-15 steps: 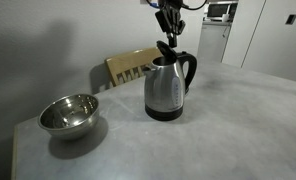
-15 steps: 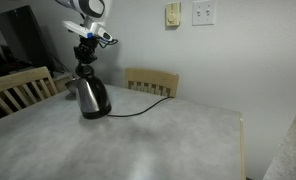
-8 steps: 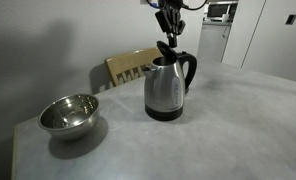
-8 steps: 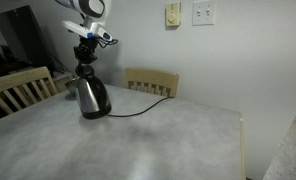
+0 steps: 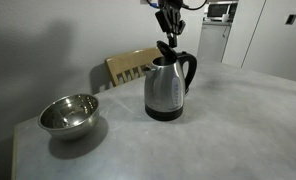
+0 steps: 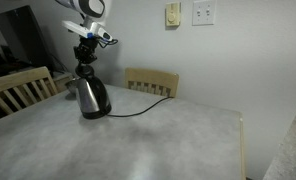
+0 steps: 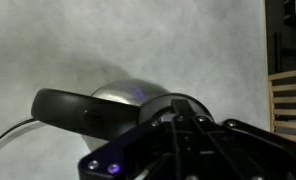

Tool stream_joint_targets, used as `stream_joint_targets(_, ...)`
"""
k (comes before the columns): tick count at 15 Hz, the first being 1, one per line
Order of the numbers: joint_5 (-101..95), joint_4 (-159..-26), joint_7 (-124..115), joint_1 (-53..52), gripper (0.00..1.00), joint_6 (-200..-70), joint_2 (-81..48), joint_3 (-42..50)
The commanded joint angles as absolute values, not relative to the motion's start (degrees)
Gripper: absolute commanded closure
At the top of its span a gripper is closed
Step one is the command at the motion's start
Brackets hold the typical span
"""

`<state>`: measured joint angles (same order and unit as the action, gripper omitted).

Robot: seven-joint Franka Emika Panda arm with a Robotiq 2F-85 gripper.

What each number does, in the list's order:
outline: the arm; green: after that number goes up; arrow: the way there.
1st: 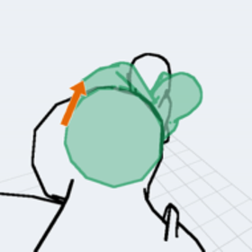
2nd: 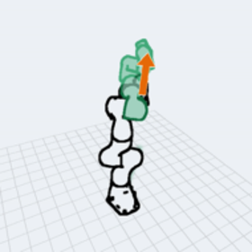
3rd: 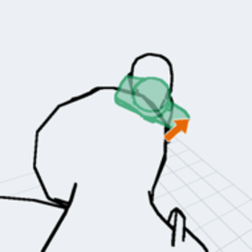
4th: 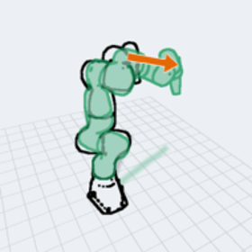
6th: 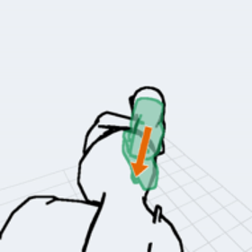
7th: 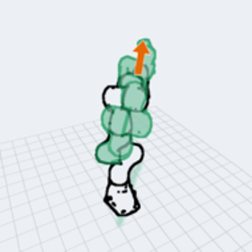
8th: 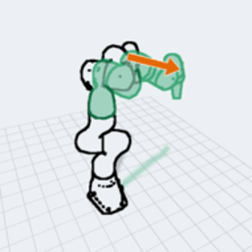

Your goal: Close the kettle

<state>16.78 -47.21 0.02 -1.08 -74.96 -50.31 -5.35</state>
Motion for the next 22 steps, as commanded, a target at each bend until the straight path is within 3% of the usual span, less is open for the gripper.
stream_joint_targets(1, 17.28, -44.40, 0.13, -0.74, 1.00, -73.11, -52.09, -5.79)
stream_joint_targets(22, 16.78, -47.19, 0.02, -1.08, 0.99, -74.83, -50.32, -5.35)
